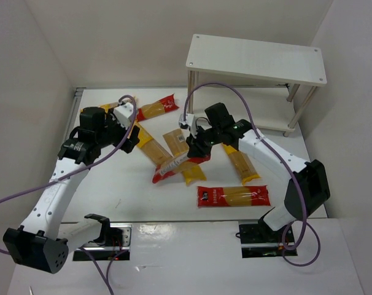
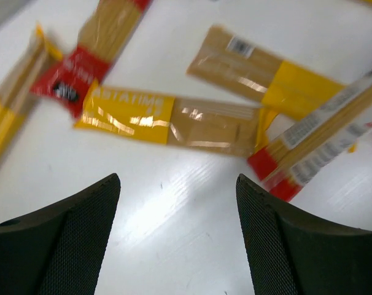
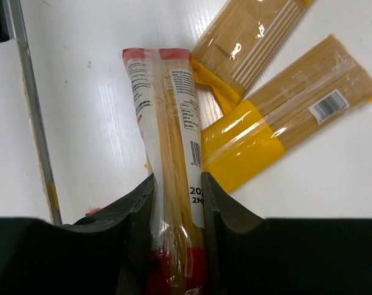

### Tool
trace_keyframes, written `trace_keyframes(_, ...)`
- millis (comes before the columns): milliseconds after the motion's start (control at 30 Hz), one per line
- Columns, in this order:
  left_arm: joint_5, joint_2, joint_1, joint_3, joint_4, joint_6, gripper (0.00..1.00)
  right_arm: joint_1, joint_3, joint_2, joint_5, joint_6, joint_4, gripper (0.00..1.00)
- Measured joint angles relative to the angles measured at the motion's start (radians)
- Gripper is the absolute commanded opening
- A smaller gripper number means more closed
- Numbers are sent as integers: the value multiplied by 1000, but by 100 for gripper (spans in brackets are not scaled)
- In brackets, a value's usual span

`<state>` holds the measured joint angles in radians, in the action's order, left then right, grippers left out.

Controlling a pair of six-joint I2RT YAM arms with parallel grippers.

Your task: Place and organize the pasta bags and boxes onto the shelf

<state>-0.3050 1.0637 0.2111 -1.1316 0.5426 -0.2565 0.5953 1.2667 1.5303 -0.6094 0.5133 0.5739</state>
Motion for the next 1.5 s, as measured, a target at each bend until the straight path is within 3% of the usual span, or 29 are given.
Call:
trace_keyframes(200, 137, -7, -61, 139, -24, 57, 82, -39, -54, -24, 22, -11, -14, 0)
trace_keyframes(500, 177, -75, -121, 208, -41, 77, 82, -41, -184, -21, 132, 132, 15, 2)
trace_keyframes(533, 179, -77, -132, 208, -44, 77, 82, -39, -210, -14, 162, 145, 26, 7)
trace_keyframes(633, 189, -80, -161, 210, -51, 77, 82, -35, -245, 11, 206, 178, 31, 52)
trace_keyframes(667, 192, -82, -169, 212, -50, 77, 82, -32, -246, 15, 225, 194, 30, 76)
trace_keyframes(733, 196, -93, -181, 219, -53, 77, 82, -32, -249, 27, 263, 209, 29, 98)
trace_keyframes(800, 196, -102, -186, 224, -53, 77, 82, -32, -261, 45, 291, 217, 26, 100)
trace_keyframes(1367, 196, -97, -188, 225, -57, 76, 82, 38, -249, 187, 329, 278, 15, 97)
trace_keyframes(1400, 196, -96, -188, 225, -57, 76, 82, 42, -249, 188, 329, 280, 13, 90)
trace_keyframes(1433, 196, -96, -188, 225, -57, 76, 82, 47, -249, 189, 329, 286, 12, 34)
trace_keyframes(1467, 196, -95, -188, 225, -57, 76, 82, 48, -249, 192, 331, 293, 9, 3)
trace_keyframes(1500, 196, -92, -188, 225, -57, 76, 82, 48, -242, 194, 337, 306, 7, 0)
